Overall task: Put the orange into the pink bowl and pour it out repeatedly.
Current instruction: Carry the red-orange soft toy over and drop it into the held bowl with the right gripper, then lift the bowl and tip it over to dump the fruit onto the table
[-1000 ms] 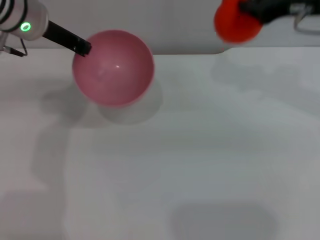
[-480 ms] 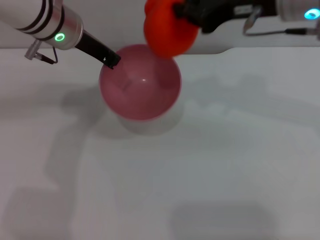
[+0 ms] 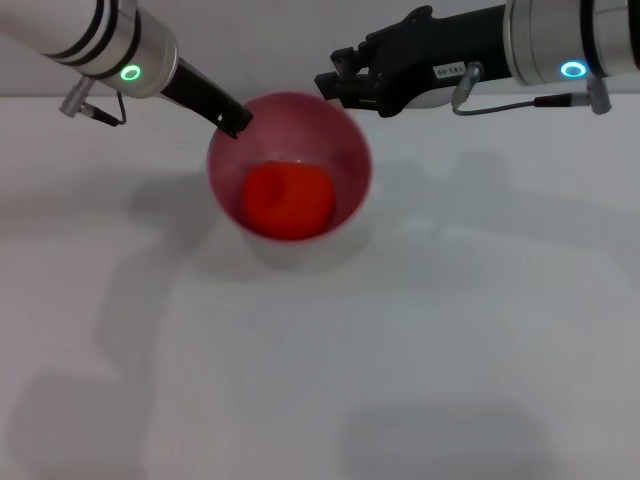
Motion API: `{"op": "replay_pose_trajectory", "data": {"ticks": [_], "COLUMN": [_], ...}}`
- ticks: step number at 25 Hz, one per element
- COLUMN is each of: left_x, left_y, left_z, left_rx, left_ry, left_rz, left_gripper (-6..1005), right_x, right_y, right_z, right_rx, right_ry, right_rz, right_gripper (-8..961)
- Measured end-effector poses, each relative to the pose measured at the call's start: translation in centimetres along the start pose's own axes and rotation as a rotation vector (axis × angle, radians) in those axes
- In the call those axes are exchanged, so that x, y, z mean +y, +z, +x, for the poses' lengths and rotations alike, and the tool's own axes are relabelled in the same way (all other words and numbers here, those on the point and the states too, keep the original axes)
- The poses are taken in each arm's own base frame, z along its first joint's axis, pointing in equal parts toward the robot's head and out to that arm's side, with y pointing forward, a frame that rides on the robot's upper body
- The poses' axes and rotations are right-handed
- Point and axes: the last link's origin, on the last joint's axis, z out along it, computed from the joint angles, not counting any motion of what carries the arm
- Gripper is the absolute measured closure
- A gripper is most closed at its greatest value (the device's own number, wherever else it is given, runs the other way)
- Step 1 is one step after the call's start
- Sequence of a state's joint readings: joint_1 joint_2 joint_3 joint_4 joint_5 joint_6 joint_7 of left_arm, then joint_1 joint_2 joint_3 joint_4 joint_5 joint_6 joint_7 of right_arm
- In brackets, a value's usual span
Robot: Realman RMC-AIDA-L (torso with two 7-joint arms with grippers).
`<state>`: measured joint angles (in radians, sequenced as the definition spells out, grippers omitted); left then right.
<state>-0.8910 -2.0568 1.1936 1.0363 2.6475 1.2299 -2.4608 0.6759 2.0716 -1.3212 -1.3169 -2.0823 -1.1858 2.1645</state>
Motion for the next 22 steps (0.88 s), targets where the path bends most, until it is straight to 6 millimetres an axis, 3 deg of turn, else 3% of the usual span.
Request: {"op": "replay_pose_trajectory", "data": {"ticks": [8,14,22], "left_x": [0.0,1.0,2.6], "left_y": [0.1,0.9,2.1], "left_z": [-0.1,0.2,0.3], "left_rx": [0.009,0.059,0.103], "left_ry": [0.019,0.083,0.182], "left_rz": [0.001,-0.006,0.021], "left_gripper": [957,957,957], "right_x": [-1.3,-1.8,-3.7], "right_y": [-1.4,-3.4,-7.0], "right_z": [0.5,2.7,7.3], "right_rx": [-0.105,-0.354,-0.694], "right_ry": [-0.002,-0.124,-0.102], "right_rz": [0.101,0.206,0.453], "right_gripper": [499,497,496]}}
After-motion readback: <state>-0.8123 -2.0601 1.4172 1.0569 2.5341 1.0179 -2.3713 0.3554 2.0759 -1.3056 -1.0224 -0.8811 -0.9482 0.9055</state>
